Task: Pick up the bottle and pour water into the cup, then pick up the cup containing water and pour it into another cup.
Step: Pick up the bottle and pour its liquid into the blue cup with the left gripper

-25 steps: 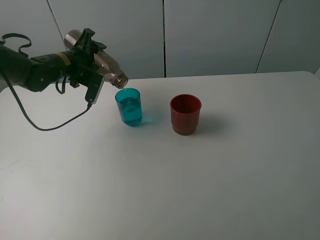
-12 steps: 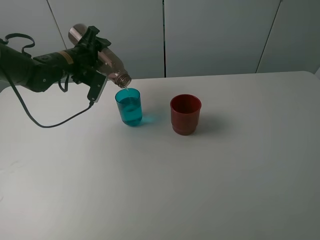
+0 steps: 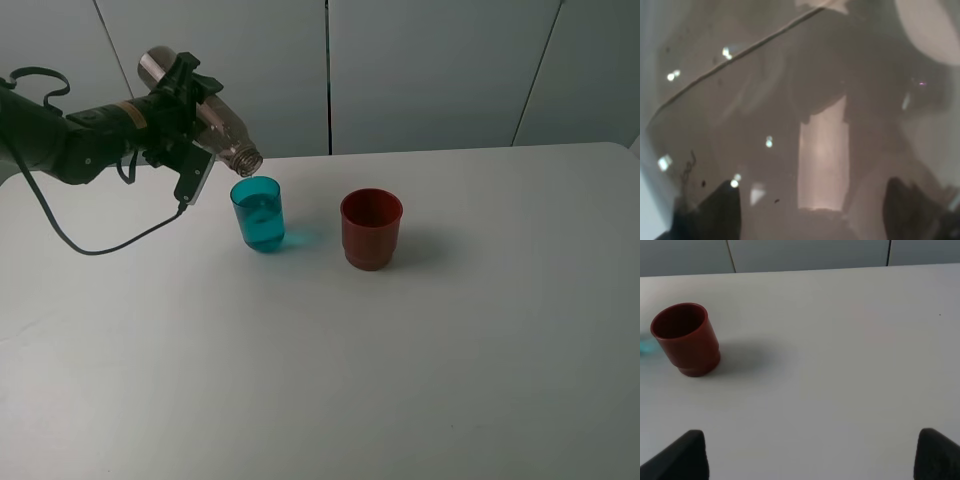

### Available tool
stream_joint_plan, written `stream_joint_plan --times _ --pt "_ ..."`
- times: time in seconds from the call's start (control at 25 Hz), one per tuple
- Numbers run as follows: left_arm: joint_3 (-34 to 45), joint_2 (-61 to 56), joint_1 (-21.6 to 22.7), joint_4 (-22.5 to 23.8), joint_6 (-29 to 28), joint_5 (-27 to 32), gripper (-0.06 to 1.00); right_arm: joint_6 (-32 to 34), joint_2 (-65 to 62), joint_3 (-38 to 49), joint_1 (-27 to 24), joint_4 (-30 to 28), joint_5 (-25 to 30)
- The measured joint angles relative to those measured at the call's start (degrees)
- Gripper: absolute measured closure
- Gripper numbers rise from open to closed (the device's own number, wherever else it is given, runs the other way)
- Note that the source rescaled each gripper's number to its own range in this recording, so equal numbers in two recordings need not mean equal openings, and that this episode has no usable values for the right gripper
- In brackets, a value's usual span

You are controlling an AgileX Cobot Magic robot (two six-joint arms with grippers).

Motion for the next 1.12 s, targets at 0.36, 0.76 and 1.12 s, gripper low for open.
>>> stream_joint_plan --times 0.36,0.76,1.12 --pt "0.00 0.00 0.00 0.11 0.00 -0.41 0.94 0.34 0.00 0.00 0.00 0.00 0.00" --pt "0.00 0.00 0.00 0.11 -0.12 -0.53 0.94 0.34 0.00 0.00 0.00 0.00 0.00" --pt "0.00 0.00 0.00 0.11 -1.40 -0.88 0.94 0.34 0.00 0.00 0.00 0.00 0.00"
